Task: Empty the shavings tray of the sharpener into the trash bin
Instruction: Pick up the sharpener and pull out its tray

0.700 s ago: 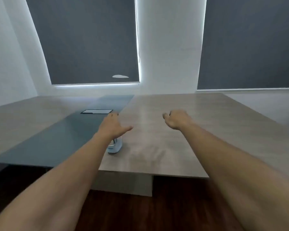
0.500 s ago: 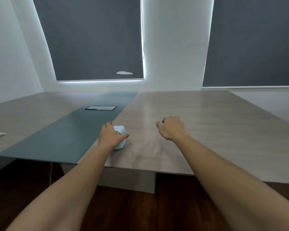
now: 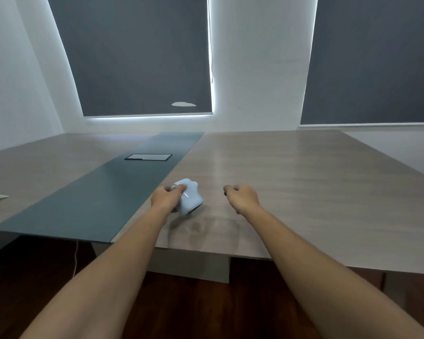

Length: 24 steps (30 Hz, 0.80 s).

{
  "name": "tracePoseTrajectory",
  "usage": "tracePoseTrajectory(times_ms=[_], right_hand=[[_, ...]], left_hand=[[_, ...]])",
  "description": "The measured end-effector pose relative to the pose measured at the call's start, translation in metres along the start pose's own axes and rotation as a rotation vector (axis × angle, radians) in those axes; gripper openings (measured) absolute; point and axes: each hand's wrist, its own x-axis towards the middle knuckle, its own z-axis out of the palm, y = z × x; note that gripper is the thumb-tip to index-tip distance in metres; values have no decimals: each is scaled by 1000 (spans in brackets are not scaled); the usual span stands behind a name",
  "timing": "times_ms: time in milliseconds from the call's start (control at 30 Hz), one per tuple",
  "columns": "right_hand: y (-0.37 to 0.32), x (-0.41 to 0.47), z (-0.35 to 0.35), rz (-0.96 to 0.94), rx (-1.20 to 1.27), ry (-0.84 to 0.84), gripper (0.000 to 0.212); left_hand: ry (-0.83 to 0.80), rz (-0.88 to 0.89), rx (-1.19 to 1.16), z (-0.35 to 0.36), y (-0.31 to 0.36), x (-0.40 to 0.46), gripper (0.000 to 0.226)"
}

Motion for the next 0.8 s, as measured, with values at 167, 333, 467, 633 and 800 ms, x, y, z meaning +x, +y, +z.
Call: tracePoseTrajectory(times_ms=[167, 333, 467, 633, 800], right_hand=[[4, -12, -8, 324, 454, -299, 65], [11, -17, -17, 310, 645, -322, 73], [14, -18, -23, 262, 723, -299, 68], [20, -16, -32, 255, 755, -267, 65], [25, -16, -40, 252, 821, -189, 46]], left_hand=[[-223, -70, -274, 24, 16, -17, 27], [-334, -23, -284, 47, 26, -33, 22], [-408, 10, -269, 57, 34, -41, 18], [-427, 47, -235, 62, 38, -45, 22], [-403, 62, -221, 66, 39, -47, 27]])
